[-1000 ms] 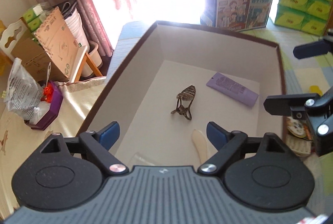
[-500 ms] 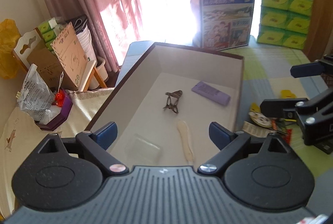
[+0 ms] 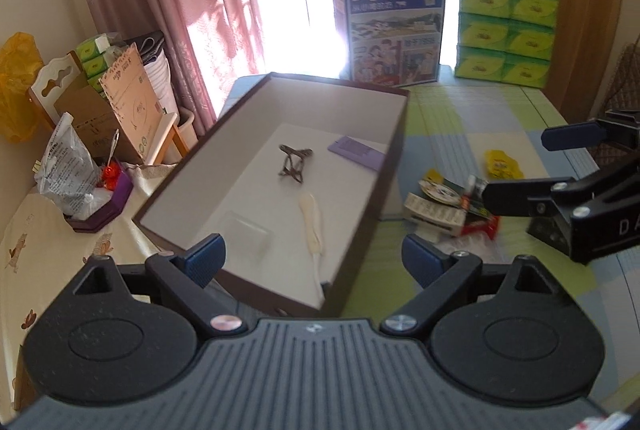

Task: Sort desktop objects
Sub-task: 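Withdraw both tools from the shoebox toward the remaining items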

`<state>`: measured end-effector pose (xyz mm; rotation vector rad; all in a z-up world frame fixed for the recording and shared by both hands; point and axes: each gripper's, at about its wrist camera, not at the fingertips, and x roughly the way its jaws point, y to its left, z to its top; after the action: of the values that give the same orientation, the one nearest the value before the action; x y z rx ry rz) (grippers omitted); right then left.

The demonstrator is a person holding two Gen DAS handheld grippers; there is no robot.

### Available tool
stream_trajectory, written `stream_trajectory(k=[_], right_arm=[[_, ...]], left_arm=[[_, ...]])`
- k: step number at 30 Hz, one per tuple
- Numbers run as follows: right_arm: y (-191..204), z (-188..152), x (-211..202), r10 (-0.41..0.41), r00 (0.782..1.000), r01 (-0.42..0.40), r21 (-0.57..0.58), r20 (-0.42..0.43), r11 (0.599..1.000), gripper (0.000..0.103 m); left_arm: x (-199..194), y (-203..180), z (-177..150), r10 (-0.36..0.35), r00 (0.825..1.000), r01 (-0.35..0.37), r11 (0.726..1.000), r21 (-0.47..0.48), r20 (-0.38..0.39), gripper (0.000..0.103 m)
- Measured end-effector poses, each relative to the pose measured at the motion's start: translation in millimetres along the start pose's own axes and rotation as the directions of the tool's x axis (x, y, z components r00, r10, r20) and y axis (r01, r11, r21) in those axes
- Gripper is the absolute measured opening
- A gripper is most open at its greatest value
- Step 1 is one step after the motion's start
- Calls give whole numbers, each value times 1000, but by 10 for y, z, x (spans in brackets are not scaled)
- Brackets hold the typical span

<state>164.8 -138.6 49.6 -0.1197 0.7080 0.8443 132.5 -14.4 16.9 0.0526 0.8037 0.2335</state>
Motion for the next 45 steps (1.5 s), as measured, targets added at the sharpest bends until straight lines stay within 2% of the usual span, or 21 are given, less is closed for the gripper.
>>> stream_trajectory(k=[15,24,33,36,38,45], right_arm=[[-223,-662,-343,-41,993,43,20,-110,999,101],[-504,-992,-413,-105,974,124,85,-199,989,101],[-900,-1190,-492,-181,951,226,163,-250,960,101],[-1042,-1259,-513,-202,942,258,194,-269,946,101],[-1131,-1308,-518,-213,935,279,216,-283,936,101],[-1374,-1453,-459,-241,912,338,277,-331,900,101]], left_arm=[[-69,-528,-559,-76,993,76,997,0,-93,93],[73,-791,-602,-136,985,138,990,20,-105,93],[403,-1091,-540,-207,972,219,969,117,-108,93],[559,-1168,-506,-233,966,249,957,149,-115,93],[688,-1211,-484,-263,955,284,944,168,-135,93],[1124,-1386,-454,-259,950,298,919,257,-174,93]])
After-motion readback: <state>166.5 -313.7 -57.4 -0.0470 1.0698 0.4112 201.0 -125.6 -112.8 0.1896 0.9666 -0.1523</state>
